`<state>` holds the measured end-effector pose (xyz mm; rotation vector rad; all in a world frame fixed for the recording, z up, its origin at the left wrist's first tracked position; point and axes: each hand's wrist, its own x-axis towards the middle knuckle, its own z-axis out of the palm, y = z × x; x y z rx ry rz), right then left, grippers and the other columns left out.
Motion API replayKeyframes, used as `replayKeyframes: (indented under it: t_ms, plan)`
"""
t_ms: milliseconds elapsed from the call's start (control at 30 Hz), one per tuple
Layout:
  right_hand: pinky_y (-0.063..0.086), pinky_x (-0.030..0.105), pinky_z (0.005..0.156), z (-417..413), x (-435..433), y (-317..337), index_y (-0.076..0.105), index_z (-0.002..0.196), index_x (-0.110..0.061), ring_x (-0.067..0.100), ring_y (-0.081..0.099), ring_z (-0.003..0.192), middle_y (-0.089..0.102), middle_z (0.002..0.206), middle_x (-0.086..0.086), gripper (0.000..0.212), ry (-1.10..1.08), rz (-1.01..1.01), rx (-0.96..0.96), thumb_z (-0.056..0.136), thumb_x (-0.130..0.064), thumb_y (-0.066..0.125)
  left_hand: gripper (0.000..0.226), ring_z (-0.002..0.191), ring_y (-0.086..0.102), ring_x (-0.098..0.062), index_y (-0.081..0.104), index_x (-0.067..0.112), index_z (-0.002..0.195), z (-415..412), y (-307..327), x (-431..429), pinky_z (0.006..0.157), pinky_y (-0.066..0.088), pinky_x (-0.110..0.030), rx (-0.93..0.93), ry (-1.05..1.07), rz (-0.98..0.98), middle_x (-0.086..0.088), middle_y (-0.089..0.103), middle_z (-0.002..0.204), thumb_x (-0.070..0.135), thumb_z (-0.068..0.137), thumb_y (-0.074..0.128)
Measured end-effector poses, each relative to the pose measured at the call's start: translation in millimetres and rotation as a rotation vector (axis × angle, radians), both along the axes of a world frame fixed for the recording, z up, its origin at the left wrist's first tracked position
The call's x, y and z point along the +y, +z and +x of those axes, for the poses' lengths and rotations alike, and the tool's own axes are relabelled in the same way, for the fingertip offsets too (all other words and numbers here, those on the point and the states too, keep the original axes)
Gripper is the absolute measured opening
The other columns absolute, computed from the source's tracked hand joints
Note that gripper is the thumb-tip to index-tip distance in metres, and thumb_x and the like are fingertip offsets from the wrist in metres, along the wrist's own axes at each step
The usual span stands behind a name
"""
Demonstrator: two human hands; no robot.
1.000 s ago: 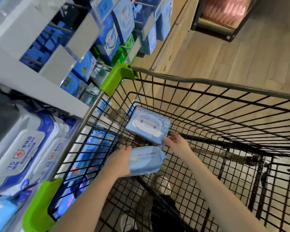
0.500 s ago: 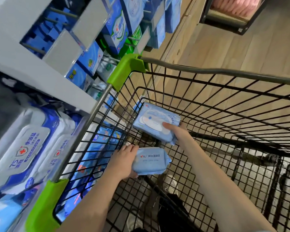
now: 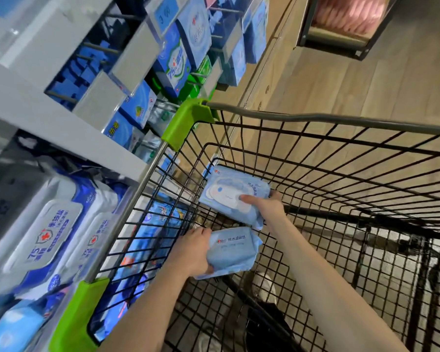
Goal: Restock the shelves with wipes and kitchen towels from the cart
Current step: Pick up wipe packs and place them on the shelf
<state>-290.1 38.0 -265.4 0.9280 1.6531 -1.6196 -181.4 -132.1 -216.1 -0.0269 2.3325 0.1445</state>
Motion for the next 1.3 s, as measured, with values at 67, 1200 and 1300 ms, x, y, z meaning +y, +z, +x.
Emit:
replayKeyframes:
  t_ms: [67,1200,1300]
  plan:
    - [0.054,0.039,0.084,1,2,6,0.043,0.123,-0.008,0.024,0.062,0.097,0.061,0.115,0.007,0.081,0.01,-0.003,-0.004,0.06,-0.024,0.091,0.07,0.117,0.047,-0.024,0.042,0.016,0.124,-4,6,4,0.092,0.045,-0.038,-0.004,-0.011,-0.002,-0.002,0.047,0.125,0.044,0.069,0.076]
    - [0.055,0.057,0.08,164,98,359,0.062,0.101,-0.029,0.031,0.07,0.089,0.073,0.1,0.003,0.06,0.101,-0.048,0.715,0.048,-0.02,0.089,0.079,0.121,0.047,-0.016,0.048,0.028,0.131,192,401,-4,0.094,0.036,-0.025,0.873,0.212,0.164,0.009,0.052,0.13,0.053,0.056,0.058]
    - [0.055,0.047,0.081,186,88,404,0.058,0.106,-0.021,0.031,0.068,0.09,0.07,0.104,0.008,0.05,0.089,-0.116,0.852,0.066,-0.003,0.081,0.086,0.122,0.045,-0.011,0.043,0.034,0.136,232,434,-16,0.091,0.031,-0.02,1.016,0.266,0.133,0.017,0.049,0.129,0.055,0.056,0.066]
